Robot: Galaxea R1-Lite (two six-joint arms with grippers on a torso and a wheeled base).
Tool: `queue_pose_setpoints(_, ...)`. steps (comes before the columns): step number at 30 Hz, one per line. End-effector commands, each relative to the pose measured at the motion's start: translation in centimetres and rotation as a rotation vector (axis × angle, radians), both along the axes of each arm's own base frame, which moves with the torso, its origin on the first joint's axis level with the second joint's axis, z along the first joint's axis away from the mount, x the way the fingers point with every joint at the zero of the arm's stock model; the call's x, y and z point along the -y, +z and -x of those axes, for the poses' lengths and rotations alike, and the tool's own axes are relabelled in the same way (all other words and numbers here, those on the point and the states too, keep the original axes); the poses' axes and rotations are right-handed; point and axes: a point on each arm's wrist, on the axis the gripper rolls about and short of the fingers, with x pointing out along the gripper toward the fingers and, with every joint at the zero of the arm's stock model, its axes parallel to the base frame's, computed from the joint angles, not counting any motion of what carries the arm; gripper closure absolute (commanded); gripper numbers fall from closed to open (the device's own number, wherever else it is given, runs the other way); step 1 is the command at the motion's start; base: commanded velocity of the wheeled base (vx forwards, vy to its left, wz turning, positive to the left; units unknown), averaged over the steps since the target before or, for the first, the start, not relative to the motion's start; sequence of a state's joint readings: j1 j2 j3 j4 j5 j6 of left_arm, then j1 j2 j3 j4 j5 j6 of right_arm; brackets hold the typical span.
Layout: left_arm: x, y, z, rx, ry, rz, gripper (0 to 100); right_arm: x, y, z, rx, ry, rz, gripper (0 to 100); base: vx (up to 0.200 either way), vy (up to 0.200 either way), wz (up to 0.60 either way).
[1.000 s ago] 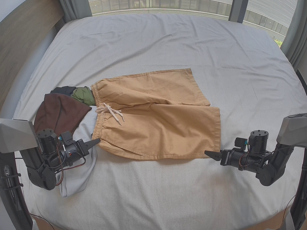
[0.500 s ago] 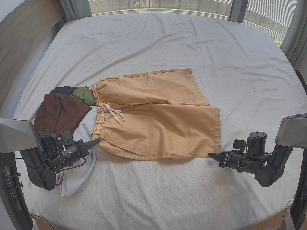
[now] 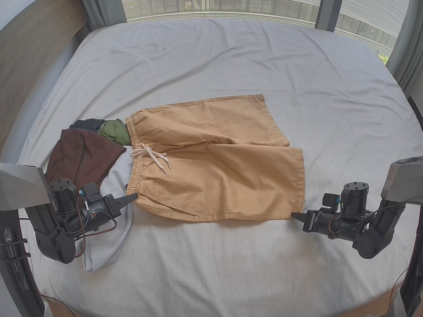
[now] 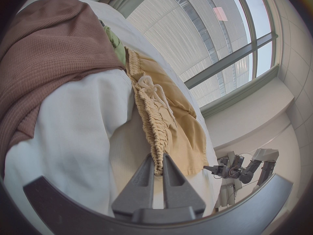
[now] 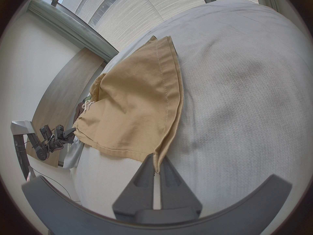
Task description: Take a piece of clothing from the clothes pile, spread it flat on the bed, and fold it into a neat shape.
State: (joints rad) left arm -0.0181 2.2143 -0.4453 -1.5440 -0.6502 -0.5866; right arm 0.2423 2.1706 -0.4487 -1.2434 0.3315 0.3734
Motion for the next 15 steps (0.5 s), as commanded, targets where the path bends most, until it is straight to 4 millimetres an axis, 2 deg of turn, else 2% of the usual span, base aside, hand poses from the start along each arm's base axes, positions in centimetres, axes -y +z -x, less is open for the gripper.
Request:
queue_pose_setpoints(1,-0.4,0.1,1.1,-0.025,-0.025,0.011,100,-0.4,1.1,1.0,0.001,0.021,-0.002,100,0.0,0.0,0.0)
queue_pose_setpoints(8,-0.8,-0.7,2.8,-0.072,-0.039,-0.021,100,-0.6,2.3,2.4,-0.05,0.045,0.016,100,0.0,0.0,0.0)
queue_pose_setpoints(15,-1.4,-2.4,3.9,-0.104,-0.056,-0.12,100,-0.3,1.9,3.2,-0.083,0.057,0.05,100,0.0,0.0,0.0)
